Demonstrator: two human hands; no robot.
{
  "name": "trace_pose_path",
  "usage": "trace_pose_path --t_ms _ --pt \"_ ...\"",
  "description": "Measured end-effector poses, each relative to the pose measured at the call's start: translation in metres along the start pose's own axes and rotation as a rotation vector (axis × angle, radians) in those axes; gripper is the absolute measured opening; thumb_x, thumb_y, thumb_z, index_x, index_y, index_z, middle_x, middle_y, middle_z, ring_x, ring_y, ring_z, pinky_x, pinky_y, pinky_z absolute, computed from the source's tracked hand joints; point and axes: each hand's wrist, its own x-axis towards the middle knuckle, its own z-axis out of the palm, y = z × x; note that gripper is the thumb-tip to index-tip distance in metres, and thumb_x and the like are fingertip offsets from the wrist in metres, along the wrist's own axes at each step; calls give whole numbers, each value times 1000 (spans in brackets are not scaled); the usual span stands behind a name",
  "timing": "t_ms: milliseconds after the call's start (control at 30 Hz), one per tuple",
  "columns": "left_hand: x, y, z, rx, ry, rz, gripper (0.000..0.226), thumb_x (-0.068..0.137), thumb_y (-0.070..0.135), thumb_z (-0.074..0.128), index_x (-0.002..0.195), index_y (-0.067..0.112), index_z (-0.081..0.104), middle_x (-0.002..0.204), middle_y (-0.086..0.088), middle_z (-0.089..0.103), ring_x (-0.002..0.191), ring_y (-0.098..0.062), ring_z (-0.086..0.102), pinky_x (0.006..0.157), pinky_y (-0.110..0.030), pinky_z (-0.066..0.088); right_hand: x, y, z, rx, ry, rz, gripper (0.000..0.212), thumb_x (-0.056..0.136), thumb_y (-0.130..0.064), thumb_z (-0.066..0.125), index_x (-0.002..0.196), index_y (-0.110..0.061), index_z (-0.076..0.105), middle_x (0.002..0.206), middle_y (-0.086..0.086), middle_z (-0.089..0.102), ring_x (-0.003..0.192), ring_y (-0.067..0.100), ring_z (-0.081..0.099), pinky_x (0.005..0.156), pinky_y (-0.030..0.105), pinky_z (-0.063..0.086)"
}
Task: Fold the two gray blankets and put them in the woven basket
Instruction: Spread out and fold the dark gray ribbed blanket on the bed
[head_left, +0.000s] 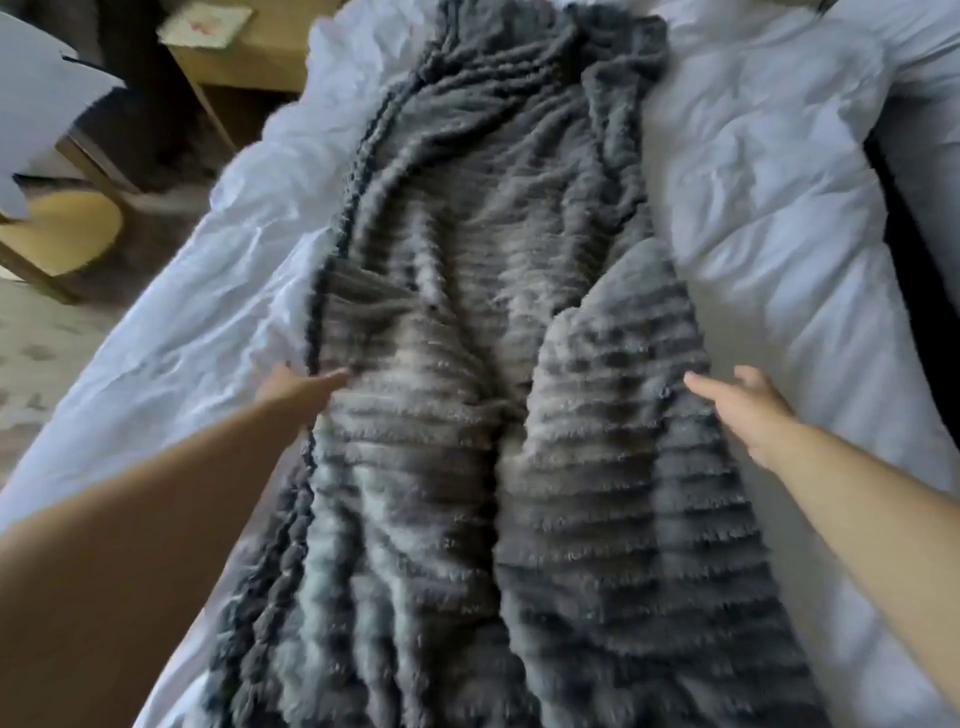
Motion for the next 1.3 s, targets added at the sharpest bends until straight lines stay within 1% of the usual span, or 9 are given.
trace_pose_path --t_ms 100,333,533,733,867,1000,1100,1200,1300 --pt "-31 -92 25 38 -128 -200 41 72 43 80 72 10 55 63 -15 58 54 -26 49 60 -29 42 -30 98 12 -175 -219 229 84 82 -49 68 147 -11 30 152 10 35 136 33 37 110 43 32" --pt "-87 -185 70 72 -227 -217 47 75 40 78 105 6 68 103 -17 70 95 -31 64 89 -40 52 -92 204 30 -578 27 305 108 69 -49 80 150 -9 20 149 18 37 130 39 43 100 47 41" --pt "-120 -124 68 68 -438 -14 10 81 20 68 88 14 66 80 -4 70 69 -13 66 60 -19 51 -121 134 44 -189 -502 293 41 80 -23 76 108 1 60 102 11 69 95 29 66 91 42 52" --pt "-81 6 16 -335 95 222 6 85 17 60 91 15 61 83 -6 61 73 -20 56 66 -22 42 -71 -20 18 251 -192 -105 31 77 -20 76 101 -3 69 90 12 72 85 33 69 84 50 56" --pt "-36 50 -11 -578 87 239 38 82 50 65 106 21 60 104 -2 66 90 -19 64 82 -24 52 -30 -79 16 439 -44 -184 80 67 -58 71 133 -18 51 131 7 59 111 27 58 98 49 48" --pt "-17 9 0 -264 51 170 71 74 51 74 131 15 51 118 -5 63 97 -19 61 82 -26 50 -19 -41 28 94 -58 -198 83 74 -57 69 142 -20 40 141 3 49 126 28 48 106 40 39" --pt "-28 -71 27 -10 -124 -159 104 69 57 76 147 7 29 135 -21 52 115 -35 57 93 -42 51 -24 49 42 -214 -116 -39 76 84 -41 69 145 -12 36 146 13 44 129 32 46 106 40 38" --pt "-59 -150 57 123 -155 -320 94 70 59 74 132 -5 46 123 -26 59 109 -38 59 92 -44 50 -38 142 43 -423 -162 285 72 94 -42 54 149 -6 26 153 14 33 136 34 37 107 42 35" --pt "-99 -201 80 127 -40 -151 76 76 53 72 125 -1 53 124 -20 58 113 -35 54 97 -44 45 -47 202 33 -512 -205 254 52 100 -34 45 143 -7 39 145 13 45 129 33 45 101 39 41"
